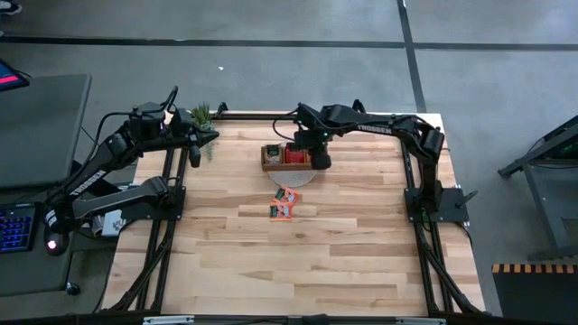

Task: Pick & Place Tea
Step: Put the orange tea bag in the right section of the wooden organizer

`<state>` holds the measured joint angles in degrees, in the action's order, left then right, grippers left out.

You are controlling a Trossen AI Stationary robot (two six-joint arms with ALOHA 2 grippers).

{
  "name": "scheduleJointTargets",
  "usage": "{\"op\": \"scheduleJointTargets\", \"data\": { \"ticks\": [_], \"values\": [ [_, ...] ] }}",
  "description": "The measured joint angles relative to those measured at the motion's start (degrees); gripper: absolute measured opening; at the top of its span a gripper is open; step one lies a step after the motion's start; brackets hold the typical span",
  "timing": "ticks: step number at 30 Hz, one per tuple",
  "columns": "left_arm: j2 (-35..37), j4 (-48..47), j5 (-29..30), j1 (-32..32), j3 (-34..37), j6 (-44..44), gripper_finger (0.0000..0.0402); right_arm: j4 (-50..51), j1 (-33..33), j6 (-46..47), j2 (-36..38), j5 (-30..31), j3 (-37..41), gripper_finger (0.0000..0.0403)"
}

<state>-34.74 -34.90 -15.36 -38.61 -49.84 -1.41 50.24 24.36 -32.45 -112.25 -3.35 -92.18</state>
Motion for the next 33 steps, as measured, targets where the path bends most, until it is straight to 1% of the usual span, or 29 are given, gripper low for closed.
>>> {"op": "scheduleJointTargets", "data": {
  "ticks": [4, 6, 9, 13, 16, 21, 24, 25, 29, 33],
  "values": [
    [0.0, -0.1, 0.0, 0.0, 0.0, 0.0, 0.0000, 0.7, 0.0, 0.4, 0.1, 2.0, 0.0, 0.0140],
    [0.0, -0.4, 0.0, 0.0, 0.0, 0.0, 0.0000, 1.0, -0.2, 1.1, 0.6, 2.0, -0.1, 0.0150],
    [0.0, -1.6, 0.0, 0.0, 0.0, 0.0, 0.0000, 1.8, -0.5, 2.9, 1.5, 1.7, -1.4, 0.0161],
    [0.0, -1.9, 0.0, 0.0, 0.0, -0.5, 0.0000, 2.3, -0.8, 5.7, 3.2, 0.9, -3.6, 0.0165],
    [0.0, -2.3, 0.0, 0.0, 0.0, -1.1, 0.0000, 2.3, -0.8, 8.4, 4.8, -2.5, -5.6, 0.0165],
    [0.0, -3.1, 0.0, 0.0, 0.0, -3.2, 0.0000, 2.2, -1.1, 13.4, 6.7, -12.2, -7.5, 0.0165],
    [0.0, -2.5, -0.2, 0.0, 0.6, -4.1, 0.0000, 2.0, -2.6, 14.6, 7.0, -17.0, -7.5, 0.0164],
    [0.0, -2.4, -0.2, 0.0, 1.1, -4.9, 0.0000, 2.1, -3.3, 14.6, 6.9, -17.4, -7.5, 0.0162],
    [0.0, -2.6, -0.3, 0.0, 3.2, -6.8, 0.0000, 1.7, -6.9, 12.9, 6.6, -14.7, -7.3, 0.0138],
    [0.0, -2.4, -0.4, 0.0, 5.4, -8.2, 0.0000, -0.7, -9.4, 11.9, 6.5, -9.6, -6.0, 0.0099]
  ]
}}
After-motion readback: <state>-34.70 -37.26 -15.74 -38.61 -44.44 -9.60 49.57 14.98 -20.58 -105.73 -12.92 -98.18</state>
